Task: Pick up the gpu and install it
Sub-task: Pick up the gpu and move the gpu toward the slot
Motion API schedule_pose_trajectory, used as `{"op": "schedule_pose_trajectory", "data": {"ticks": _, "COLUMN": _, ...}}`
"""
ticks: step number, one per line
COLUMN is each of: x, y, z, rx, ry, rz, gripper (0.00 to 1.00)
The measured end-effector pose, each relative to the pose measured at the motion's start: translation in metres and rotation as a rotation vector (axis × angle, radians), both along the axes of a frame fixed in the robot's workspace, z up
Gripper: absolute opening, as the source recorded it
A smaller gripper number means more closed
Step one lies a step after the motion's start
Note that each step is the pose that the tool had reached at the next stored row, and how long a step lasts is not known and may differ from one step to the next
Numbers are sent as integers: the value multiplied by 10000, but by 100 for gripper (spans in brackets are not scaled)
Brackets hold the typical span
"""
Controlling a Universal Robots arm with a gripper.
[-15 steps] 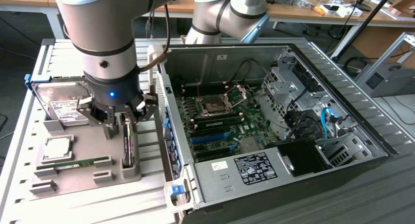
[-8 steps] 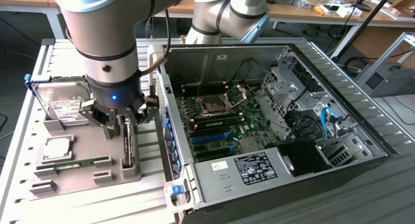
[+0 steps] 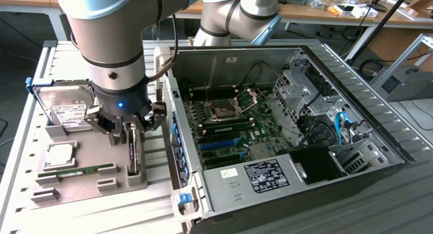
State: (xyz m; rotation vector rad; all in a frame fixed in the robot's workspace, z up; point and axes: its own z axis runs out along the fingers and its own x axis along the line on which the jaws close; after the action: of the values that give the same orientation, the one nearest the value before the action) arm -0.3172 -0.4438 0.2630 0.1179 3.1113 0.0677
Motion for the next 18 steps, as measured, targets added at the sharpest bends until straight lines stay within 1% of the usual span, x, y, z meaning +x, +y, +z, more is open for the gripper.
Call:
{"op": "schedule_pose_trajectory", "data": {"ticks": 12, "x": 0, "y": 2, "z": -97, "rx": 1, "ry": 0, "rz": 18, "gripper": 42}}
{"op": "schedule_pose_trajectory", "data": {"ticks": 15, "x": 0, "y": 21, "z": -111, "rx": -1, "ry": 1, "rz": 25, "gripper": 42}}
{"op": "schedule_pose_trajectory", "data": {"ticks": 18, "x": 0, "y": 53, "z": -126, "rx": 1, "ry": -1, "rz": 34, "gripper": 42}}
